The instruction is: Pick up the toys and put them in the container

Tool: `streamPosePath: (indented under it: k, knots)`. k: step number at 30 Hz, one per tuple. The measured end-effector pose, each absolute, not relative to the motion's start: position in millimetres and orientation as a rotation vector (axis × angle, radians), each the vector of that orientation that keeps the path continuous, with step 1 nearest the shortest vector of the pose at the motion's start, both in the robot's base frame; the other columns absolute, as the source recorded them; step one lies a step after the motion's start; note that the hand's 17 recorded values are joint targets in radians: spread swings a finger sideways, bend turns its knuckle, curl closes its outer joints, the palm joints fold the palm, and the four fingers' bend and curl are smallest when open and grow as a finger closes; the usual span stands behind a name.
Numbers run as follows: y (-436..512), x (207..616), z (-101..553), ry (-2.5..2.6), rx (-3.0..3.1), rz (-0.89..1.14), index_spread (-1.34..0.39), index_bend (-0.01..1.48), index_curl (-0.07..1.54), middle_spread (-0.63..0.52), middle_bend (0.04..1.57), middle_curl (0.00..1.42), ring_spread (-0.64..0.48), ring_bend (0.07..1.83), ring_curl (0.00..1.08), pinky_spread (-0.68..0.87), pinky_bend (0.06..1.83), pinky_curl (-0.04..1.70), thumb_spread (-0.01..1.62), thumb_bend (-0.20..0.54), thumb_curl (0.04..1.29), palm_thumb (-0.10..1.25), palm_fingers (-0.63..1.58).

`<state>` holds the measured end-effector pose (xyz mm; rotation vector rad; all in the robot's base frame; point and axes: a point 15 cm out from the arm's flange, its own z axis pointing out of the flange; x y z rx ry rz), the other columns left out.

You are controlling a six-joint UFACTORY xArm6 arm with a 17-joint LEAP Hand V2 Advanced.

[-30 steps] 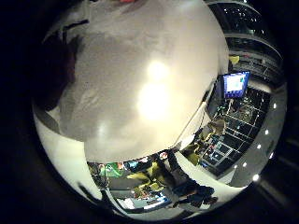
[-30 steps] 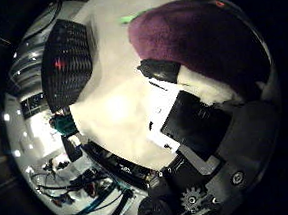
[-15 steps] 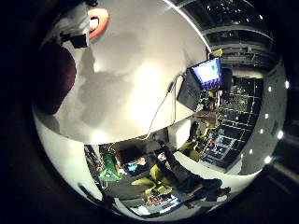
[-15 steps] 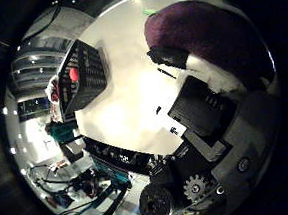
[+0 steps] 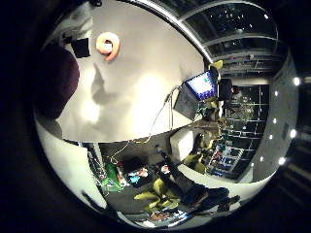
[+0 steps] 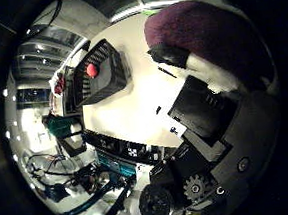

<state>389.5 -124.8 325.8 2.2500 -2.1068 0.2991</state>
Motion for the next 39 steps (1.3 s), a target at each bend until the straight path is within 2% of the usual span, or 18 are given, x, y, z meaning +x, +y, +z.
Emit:
streamPosePath:
  k: [13,22,26,28,29,30,31,32,33,35,39]
  knots:
    - [3.1,414.9,322.4,-1.986,2.410,0.293,-0.19,1.14,0.64,-0.10,1.30,0.57,-0.17,1.39,0.53,-0.25,1.19,0.72,0.98,-0.020,0.49,0.97,1.25]
    - [103.7,459.3,318.1,-1.909,2.549,0.332,-0.19,1.14,0.63,-0.10,1.31,0.57,-0.17,1.39,0.53,-0.27,1.18,0.73,0.98,-0.021,0.49,0.96,1.24]
    - [139.2,477.0,317.3,-1.904,2.626,0.390,-0.22,1.06,0.61,-0.12,1.26,0.55,-0.19,1.37,0.51,-0.32,1.12,0.69,0.99,-0.027,0.47,0.93,1.20]
    - [150.9,479.3,315.9,-1.899,2.648,0.400,-0.26,0.94,0.59,-0.14,1.21,0.53,-0.20,1.33,0.49,-0.38,1.10,0.66,0.99,-0.031,0.46,0.91,1.11]
    - [153.4,479.4,313.9,-1.892,2.652,0.397,-0.31,0.77,0.56,-0.17,1.15,0.52,-0.23,1.29,0.48,-0.43,1.13,0.66,0.99,-0.035,0.46,0.88,0.91]
    - [154.7,478.7,310.4,-1.878,2.652,0.387,-0.39,0.64,0.54,-0.20,0.98,0.48,-0.24,1.22,0.48,-0.44,1.17,0.68,1.00,-0.031,0.45,0.86,0.45]
    - [155.4,478.2,307.9,-1.861,2.652,0.376,-0.40,0.62,0.54,-0.21,0.96,0.47,-0.24,1.21,0.49,-0.44,1.18,0.68,1.00,-0.030,0.45,0.86,0.45]
    - [156.0,477.8,306.3,-1.847,2.652,0.369,-0.46,0.60,0.48,-0.17,0.80,0.40,-0.17,1.00,0.40,-0.25,1.03,0.65,1.00,-0.032,0.43,0.83,0.04]
    - [155.9,476.8,304.8,-1.827,2.656,0.361,-0.48,0.54,0.42,-0.13,0.69,0.36,-0.07,0.84,0.32,-0.05,0.97,0.59,1.00,-0.035,0.42,0.81,-0.08]
    - [155.1,475.2,301.9,-1.779,2.671,0.347,-0.49,0.48,0.39,-0.09,0.59,0.32,0.02,0.72,0.27,0.11,0.91,0.54,1.00,-0.036,0.41,0.78,-0.14]
    - [148.1,474.3,304.4,-1.746,2.683,0.345,-0.50,0.34,0.34,-0.02,0.42,0.28,0.14,0.58,0.22,0.33,0.81,0.46,1.00,-0.033,0.38,0.74,-0.12]
